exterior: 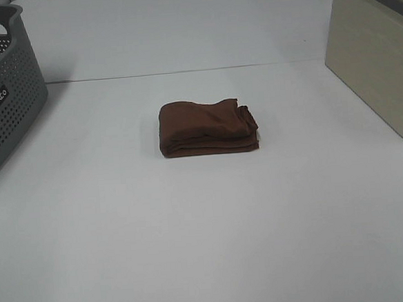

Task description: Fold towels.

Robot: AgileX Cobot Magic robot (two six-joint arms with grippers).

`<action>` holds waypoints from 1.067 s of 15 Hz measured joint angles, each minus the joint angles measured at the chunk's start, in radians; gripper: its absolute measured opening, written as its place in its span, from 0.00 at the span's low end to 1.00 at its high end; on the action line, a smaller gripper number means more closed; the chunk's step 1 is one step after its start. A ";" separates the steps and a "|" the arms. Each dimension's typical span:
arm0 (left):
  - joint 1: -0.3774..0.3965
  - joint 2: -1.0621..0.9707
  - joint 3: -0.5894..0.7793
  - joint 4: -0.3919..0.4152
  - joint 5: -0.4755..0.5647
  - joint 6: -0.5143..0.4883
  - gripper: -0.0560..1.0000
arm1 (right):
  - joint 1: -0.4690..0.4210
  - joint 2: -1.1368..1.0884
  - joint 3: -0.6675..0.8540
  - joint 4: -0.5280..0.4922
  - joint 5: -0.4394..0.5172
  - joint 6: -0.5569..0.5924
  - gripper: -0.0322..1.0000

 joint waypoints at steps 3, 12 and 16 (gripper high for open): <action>0.132 -0.021 0.000 0.001 0.000 0.000 0.74 | -0.141 0.000 0.000 0.000 0.000 0.000 0.93; 0.133 -0.021 0.000 0.001 0.000 0.000 0.74 | -0.183 -0.103 0.003 0.003 -0.001 0.000 0.93; 0.133 -0.021 0.000 0.001 0.000 0.000 0.74 | -0.183 -0.103 0.003 0.003 -0.001 0.000 0.93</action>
